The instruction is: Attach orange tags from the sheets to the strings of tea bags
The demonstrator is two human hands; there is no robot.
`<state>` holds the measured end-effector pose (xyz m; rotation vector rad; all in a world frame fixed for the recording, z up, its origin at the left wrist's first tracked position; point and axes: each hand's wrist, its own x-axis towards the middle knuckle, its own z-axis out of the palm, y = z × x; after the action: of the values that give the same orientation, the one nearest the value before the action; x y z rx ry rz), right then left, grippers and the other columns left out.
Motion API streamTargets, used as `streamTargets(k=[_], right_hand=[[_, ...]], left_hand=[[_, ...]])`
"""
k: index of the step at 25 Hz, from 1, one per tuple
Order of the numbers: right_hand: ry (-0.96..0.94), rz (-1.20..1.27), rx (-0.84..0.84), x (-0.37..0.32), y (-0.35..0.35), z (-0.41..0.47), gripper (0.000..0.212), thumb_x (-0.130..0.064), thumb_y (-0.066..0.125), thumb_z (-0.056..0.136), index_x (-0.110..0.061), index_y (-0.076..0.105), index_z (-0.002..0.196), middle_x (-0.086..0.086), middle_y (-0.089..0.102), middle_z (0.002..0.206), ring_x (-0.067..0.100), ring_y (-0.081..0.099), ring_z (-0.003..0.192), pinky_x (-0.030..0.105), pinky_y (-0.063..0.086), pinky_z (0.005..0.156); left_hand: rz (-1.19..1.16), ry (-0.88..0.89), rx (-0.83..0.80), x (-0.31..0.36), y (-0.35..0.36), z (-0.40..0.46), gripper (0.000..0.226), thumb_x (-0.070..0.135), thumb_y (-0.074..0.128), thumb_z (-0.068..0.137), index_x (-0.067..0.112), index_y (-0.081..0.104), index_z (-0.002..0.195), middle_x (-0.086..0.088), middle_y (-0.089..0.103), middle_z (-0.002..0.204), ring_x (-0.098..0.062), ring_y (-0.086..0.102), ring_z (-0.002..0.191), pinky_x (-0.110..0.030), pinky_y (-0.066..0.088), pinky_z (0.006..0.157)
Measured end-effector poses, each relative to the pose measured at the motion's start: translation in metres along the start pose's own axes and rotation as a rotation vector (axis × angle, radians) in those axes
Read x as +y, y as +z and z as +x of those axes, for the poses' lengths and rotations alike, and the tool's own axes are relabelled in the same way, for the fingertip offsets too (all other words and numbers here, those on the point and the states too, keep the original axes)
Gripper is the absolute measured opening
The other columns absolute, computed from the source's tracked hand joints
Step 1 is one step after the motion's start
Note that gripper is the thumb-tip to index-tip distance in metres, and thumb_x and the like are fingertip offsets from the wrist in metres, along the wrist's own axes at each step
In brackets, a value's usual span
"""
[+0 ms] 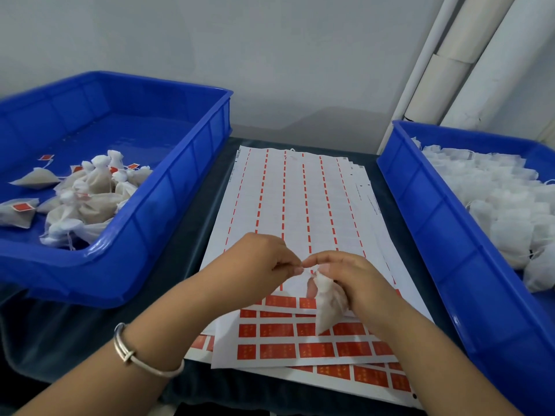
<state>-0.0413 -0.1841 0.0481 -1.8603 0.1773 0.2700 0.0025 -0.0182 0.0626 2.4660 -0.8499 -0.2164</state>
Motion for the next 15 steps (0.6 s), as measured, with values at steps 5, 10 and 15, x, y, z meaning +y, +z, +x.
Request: streamTargets(k=[5, 10, 15], right_hand=[[-0.047, -0.182, -0.026, -0.002, -0.004, -0.001, 0.018, -0.03, 0.065, 0.086, -0.033, 0.073, 0.07, -0.016, 0.071, 0.073, 0.0, 0.063, 0.076, 0.022, 0.042, 0.066], [0.031, -0.202, -0.018, 0.007, -0.012, -0.007, 0.029, -0.029, 0.061, 0.09, -0.035, 0.07, 0.063, -0.013, 0.07, 0.074, 0.011, 0.063, 0.083, 0.025, 0.05, 0.065], [0.098, 0.088, 0.041, 0.026, -0.026, -0.016, 0.031, -0.028, 0.056, 0.092, -0.022, 0.065, 0.063, -0.007, 0.064, 0.065, 0.011, 0.061, 0.073, 0.032, 0.049, 0.075]], left_hand=[[0.085, 0.048, 0.014, 0.001, -0.013, -0.001, 0.026, 0.034, 0.055, 0.091, 0.031, 0.066, 0.114, 0.017, 0.059, 0.09, -0.006, 0.056, 0.083, -0.017, 0.049, 0.079], [0.014, 0.03, 0.02, -0.001, -0.015, 0.004, 0.024, 0.035, 0.059, 0.087, 0.031, 0.069, 0.109, 0.025, 0.053, 0.08, 0.002, 0.056, 0.076, -0.007, 0.042, 0.069], [-0.208, -0.271, 0.246, -0.014, 0.014, -0.001, 0.018, 0.035, 0.059, 0.088, 0.031, 0.067, 0.103, 0.027, 0.055, 0.078, 0.004, 0.057, 0.075, -0.005, 0.042, 0.066]])
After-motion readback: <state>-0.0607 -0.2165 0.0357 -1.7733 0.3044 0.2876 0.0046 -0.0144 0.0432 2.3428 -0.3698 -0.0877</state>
